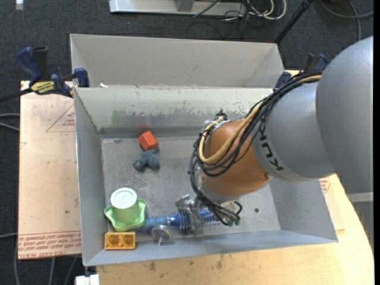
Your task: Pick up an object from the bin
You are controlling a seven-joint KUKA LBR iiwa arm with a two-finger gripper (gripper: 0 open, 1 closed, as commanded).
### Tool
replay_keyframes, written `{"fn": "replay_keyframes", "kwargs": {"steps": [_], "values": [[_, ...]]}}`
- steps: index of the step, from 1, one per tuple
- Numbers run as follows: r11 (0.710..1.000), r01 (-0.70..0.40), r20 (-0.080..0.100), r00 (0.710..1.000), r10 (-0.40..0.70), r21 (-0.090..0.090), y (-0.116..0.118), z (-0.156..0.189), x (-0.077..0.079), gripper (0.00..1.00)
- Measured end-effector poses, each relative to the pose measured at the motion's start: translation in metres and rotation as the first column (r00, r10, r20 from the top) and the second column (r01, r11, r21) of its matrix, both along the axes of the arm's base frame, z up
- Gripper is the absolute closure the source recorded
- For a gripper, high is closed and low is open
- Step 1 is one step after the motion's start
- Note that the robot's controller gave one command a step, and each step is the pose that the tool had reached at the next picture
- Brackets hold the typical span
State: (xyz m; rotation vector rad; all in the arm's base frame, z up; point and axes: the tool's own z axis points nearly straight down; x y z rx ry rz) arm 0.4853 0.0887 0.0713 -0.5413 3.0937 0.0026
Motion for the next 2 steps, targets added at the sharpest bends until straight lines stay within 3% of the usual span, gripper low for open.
{"fn": "replay_keyframes", "kwargs": {"steps": [1, 2], "values": [[0.999, 0.04, 0.008, 0.999, -0.04, -0.001, -0.031, 0.116, 0.022, 1.0], [0.999, 0.034, 0.011, 0.999, -0.034, 0.0, -0.028, 0.296, 0.027, 1.0]]}}
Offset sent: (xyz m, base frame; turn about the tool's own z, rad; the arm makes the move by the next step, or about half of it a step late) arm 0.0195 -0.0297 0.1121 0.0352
